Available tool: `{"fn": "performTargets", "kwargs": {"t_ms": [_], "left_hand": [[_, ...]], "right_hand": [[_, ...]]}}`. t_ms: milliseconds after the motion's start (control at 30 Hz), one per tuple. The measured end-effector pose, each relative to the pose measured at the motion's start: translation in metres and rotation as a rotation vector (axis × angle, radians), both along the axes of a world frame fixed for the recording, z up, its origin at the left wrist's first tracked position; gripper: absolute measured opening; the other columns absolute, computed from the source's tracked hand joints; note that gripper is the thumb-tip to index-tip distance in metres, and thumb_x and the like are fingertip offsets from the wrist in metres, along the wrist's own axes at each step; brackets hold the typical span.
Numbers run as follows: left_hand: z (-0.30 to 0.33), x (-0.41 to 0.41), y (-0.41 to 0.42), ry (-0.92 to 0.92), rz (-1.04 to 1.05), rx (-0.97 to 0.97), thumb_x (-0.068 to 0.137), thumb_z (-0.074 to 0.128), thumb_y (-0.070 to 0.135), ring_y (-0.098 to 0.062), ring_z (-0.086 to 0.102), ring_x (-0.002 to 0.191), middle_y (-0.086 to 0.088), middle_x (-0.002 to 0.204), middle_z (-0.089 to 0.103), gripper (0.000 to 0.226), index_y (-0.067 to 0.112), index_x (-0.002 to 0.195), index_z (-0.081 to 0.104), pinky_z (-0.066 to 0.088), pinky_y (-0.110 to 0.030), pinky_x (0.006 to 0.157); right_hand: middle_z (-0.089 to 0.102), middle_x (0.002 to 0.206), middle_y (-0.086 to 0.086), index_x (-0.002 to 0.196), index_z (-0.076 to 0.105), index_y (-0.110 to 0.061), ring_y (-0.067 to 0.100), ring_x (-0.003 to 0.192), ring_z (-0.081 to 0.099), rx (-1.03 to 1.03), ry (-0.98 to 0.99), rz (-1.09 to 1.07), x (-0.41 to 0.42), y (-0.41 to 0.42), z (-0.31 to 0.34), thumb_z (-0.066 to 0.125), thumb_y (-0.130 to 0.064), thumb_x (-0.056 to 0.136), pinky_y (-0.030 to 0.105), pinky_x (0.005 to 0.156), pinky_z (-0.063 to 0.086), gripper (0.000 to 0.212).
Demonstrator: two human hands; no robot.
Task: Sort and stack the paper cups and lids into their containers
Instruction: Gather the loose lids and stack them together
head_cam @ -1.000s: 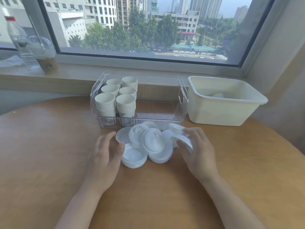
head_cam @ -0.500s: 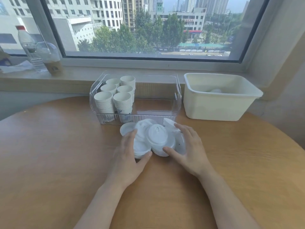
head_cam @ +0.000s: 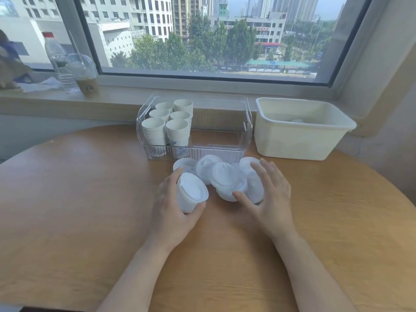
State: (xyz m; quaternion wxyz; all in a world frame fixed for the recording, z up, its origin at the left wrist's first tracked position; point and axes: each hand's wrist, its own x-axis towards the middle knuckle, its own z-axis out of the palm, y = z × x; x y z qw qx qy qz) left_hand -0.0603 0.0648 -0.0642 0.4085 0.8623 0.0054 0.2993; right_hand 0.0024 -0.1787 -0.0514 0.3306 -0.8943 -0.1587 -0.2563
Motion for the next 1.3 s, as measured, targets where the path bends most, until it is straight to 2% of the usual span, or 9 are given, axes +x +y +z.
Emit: {"fn": "performTargets", "kwargs": {"t_ms": [133,233,400,600,667,767,933,1167,1300], "left_hand": [[0.004,-0.021,0.001,-0.091,0.054,0.135,0.075,0.077,0.054,-0.018,0.053,0.129,0.006,0.140,0.058,0.085,0.020,0.147,0.049,0.035,-0.039,0.111],[0.005,-0.037,0.008,-0.117,0.045,0.149,0.074,0.088,0.043,-0.013,0.053,0.127,0.009,0.139,0.057,0.080,0.021,0.141,0.051,0.041,-0.042,0.110],[0.008,-0.063,0.036,-0.076,0.010,0.158,0.075,0.088,0.027,-0.015,0.053,0.131,0.006,0.141,0.053,0.077,0.022,0.144,0.053,0.050,-0.050,0.105],[0.026,-0.075,0.043,0.010,-0.084,0.149,0.076,0.077,0.042,0.001,0.047,0.124,0.011,0.137,0.040,0.081,0.028,0.152,0.051,0.041,-0.008,0.091],[0.025,-0.076,0.046,0.013,-0.117,0.122,0.074,0.083,0.031,0.005,0.048,0.122,0.009,0.136,0.040,0.082,0.027,0.151,0.053,0.040,-0.005,0.091],[0.018,-0.077,0.054,0.036,-0.181,0.091,0.072,0.090,0.013,0.011,0.050,0.118,0.008,0.135,0.042,0.087,0.025,0.150,0.054,0.039,-0.001,0.094],[0.015,-0.079,0.068,0.039,-0.260,0.012,0.076,0.092,0.016,-0.002,0.061,0.119,0.008,0.137,0.048,0.088,0.026,0.153,0.050,0.050,-0.015,0.099],[0.010,-0.087,0.072,0.041,-0.329,-0.106,0.076,0.083,0.043,-0.011,0.064,0.124,0.017,0.141,0.052,0.080,0.027,0.149,0.053,0.059,-0.042,0.099],[0.010,-0.089,0.072,0.045,-0.373,-0.179,0.076,0.086,0.036,-0.013,0.062,0.130,0.016,0.142,0.054,0.081,0.026,0.150,0.054,0.061,-0.037,0.097]], "right_hand": [[0.060,0.135,-0.013,0.128,0.067,-0.025,0.008,0.131,0.051,0.150,-0.115,0.128,-0.030,0.020,0.001,0.071,-0.050,0.091,0.036,0.112,0.038,0.045],[0.059,0.127,-0.016,0.121,0.068,-0.027,0.005,0.123,0.054,0.178,-0.152,0.219,-0.058,0.042,-0.002,0.071,-0.041,0.094,0.033,0.106,0.041,0.031],[0.058,0.134,-0.020,0.130,0.067,-0.029,0.009,0.128,0.057,0.230,0.038,0.390,-0.084,0.073,-0.003,0.070,-0.039,0.097,0.035,0.106,0.048,0.034],[0.061,0.134,-0.022,0.138,0.063,-0.031,0.015,0.131,0.057,0.433,0.307,0.515,-0.100,0.113,0.001,0.064,-0.042,0.099,0.038,0.108,0.048,0.040],[0.055,0.143,-0.024,0.141,0.060,-0.032,0.015,0.140,0.051,0.465,0.346,0.548,-0.100,0.122,0.000,0.063,-0.044,0.098,0.047,0.112,0.047,0.045],[0.055,0.144,-0.023,0.146,0.054,-0.036,0.009,0.139,0.052,0.482,0.489,0.585,-0.092,0.124,0.001,0.063,-0.048,0.095,0.044,0.112,0.048,0.053],[0.062,0.146,-0.009,0.147,0.054,-0.034,0.010,0.134,0.059,0.540,0.569,0.617,-0.086,0.118,-0.001,0.068,-0.038,0.096,0.031,0.109,0.049,0.053],[0.066,0.140,-0.006,0.143,0.058,-0.036,0.016,0.129,0.064,0.512,0.585,0.621,-0.090,0.122,-0.003,0.076,-0.039,0.092,0.046,0.109,0.052,0.054],[0.069,0.137,0.001,0.145,0.056,-0.025,0.023,0.125,0.068,0.517,0.596,0.653,-0.092,0.123,0.000,0.075,-0.037,0.093,0.046,0.107,0.053,0.057]]}}
